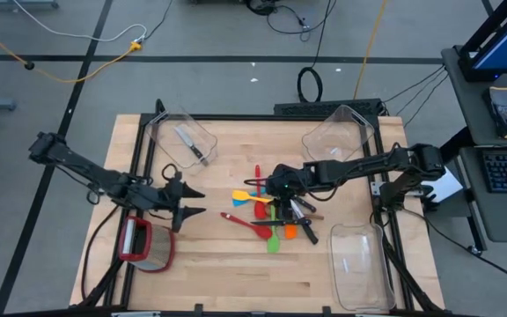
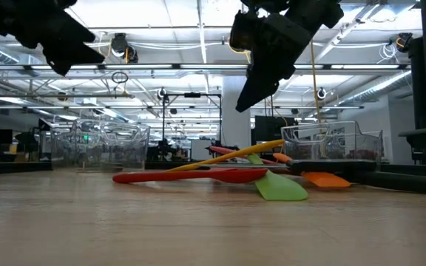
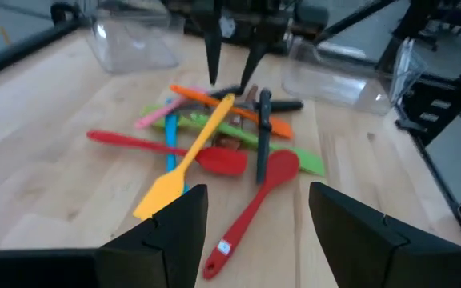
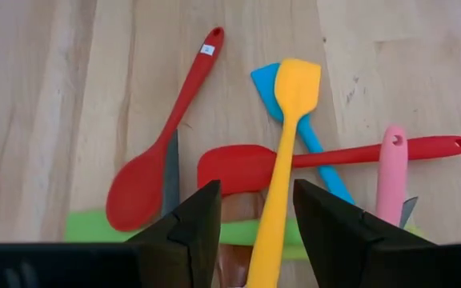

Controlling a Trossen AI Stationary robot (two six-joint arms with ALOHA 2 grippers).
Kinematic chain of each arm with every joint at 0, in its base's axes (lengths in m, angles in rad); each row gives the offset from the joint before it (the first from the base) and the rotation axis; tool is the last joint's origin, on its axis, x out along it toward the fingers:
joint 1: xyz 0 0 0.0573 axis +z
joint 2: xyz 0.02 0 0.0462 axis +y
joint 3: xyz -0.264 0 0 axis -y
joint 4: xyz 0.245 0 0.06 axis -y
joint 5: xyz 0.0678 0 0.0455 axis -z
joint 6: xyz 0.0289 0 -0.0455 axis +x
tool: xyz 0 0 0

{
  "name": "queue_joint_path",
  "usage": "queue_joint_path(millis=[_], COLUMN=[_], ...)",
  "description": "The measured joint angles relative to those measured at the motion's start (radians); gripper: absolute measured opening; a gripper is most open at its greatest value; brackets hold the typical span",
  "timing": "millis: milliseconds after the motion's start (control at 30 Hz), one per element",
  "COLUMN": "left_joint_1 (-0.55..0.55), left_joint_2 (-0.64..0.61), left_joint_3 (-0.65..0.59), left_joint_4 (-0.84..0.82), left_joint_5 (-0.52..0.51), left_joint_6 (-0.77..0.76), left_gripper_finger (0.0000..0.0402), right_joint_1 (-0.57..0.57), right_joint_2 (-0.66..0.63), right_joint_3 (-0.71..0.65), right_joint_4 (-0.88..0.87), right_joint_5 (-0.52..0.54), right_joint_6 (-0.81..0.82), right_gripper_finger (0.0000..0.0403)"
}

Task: Pick & Place Kitchen Items
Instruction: Put the yellow spatula into bottom transparent bin

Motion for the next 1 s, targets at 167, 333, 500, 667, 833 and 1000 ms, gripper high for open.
queue_joint_path(millis=[167, 333, 500, 667, 833, 1000], left_joint_1=[0.001, 0.001, 0.002, 0.005, 0.036, 0.089], left_joint_2=[-0.09, -0.166, -0.212, -0.234, -0.244, -0.264], left_joint_3=[0.0, 0.0, 0.0, 0.0, 0.0, -0.006], left_joint_4=[-0.094, -0.127, -0.162, -0.184, -0.228, -0.259], left_joint_5=[-0.015, -0.014, -0.006, -0.006, 0.004, 0.044], left_joint_6=[0.029, 0.113, 0.145, 0.176, 0.183, 0.195], left_gripper_finger=[0.0223, 0.0223, 0.0223, 0.0223, 0.0223, 0.0223], right_joint_1=[0.0, 0.0, 0.0, -0.002, -0.002, -0.002], right_joint_2=[0.0, 0.0, 0.032, 0.066, 0.068, 0.07], right_joint_3=[-0.001, -0.001, -0.001, 0.002, 0.0, -0.002], right_joint_4=[0.008, 0.052, 0.097, 0.105, 0.092, 0.084], right_joint_5=[0.0, 0.0, -0.001, 0.0, -0.001, -0.001], right_joint_6=[0.002, 0.002, -0.001, -0.033, -0.046, -0.044], right_gripper_finger=[0.0153, 0.0153, 0.0158, 0.0179, 0.0191, 0.0192])
